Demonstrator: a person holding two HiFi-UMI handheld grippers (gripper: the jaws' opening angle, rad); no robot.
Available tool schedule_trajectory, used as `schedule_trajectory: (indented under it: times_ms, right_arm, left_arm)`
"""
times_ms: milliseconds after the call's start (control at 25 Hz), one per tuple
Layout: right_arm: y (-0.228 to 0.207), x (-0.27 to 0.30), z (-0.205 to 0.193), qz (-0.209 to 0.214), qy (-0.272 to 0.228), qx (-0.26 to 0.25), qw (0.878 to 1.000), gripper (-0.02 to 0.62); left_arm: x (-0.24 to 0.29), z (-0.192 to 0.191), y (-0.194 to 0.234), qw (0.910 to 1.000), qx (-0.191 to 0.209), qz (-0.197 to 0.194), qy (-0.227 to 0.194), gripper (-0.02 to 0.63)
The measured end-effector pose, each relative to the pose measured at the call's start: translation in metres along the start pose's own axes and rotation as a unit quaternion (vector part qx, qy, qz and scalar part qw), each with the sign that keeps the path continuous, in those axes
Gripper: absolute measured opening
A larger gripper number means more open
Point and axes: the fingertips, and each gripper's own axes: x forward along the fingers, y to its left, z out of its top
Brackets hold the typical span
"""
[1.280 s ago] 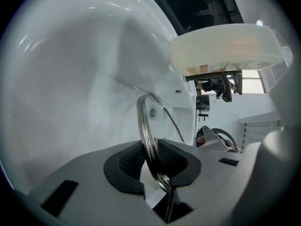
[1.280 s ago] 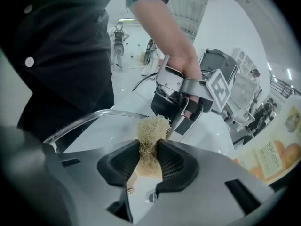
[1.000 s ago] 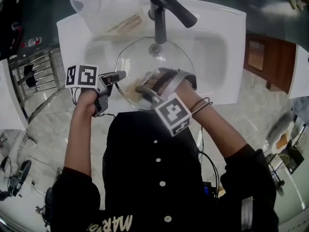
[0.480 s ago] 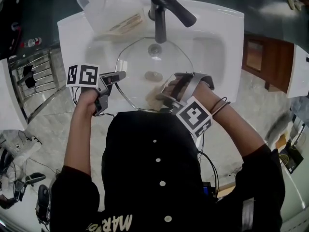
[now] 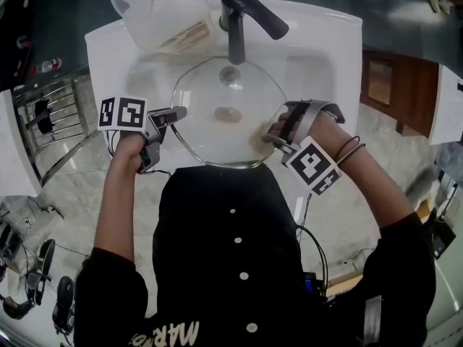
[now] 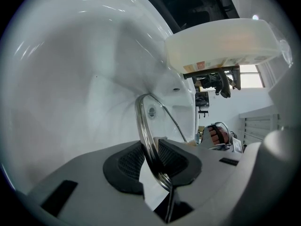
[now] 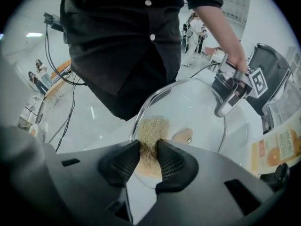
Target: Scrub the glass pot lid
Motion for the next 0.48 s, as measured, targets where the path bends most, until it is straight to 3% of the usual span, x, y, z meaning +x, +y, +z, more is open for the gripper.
schedule_trajectory:
  times_ms: [280, 480]
  right_arm:
    - [0.009, -0.001, -0.014, 0.015, 0.027, -0.005, 1.0, 0.124]
    - [0.004, -0.003, -0.015, -0.022, 0.028, -0.004, 0.999, 0.126]
  left_arm:
    - [-0.001, 0.001, -0.001, 1.0, -0.002, 0.008, -0.004, 0.11]
    - [0.0, 0.001, -0.001, 0.9993, 0.012, 0.034, -0.014, 0.118]
